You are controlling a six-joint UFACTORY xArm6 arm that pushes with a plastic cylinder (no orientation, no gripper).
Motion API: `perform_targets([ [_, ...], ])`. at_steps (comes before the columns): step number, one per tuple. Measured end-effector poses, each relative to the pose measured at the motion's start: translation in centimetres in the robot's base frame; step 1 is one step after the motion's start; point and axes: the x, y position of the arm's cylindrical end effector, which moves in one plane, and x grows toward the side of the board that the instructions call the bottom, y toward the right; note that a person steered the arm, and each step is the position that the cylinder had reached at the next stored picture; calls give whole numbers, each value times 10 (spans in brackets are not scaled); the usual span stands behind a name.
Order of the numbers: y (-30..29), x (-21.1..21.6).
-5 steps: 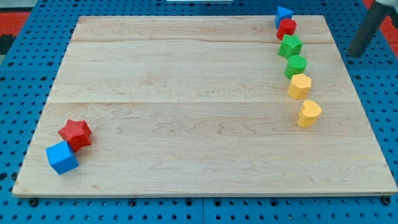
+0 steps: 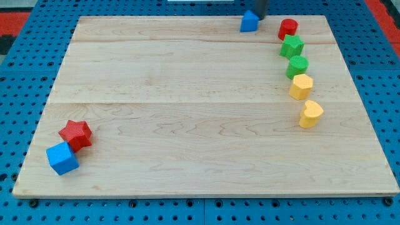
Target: Push the blue triangle towards bottom left
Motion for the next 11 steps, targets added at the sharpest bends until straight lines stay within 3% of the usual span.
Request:
perform_targets([
  [1,-43,15],
  [3,-33,86],
  [4,-93,126],
  [6,-213,158],
  [7,-236,140],
  [8,-268,187],
  [10,-229,187],
  [11,-236,226],
])
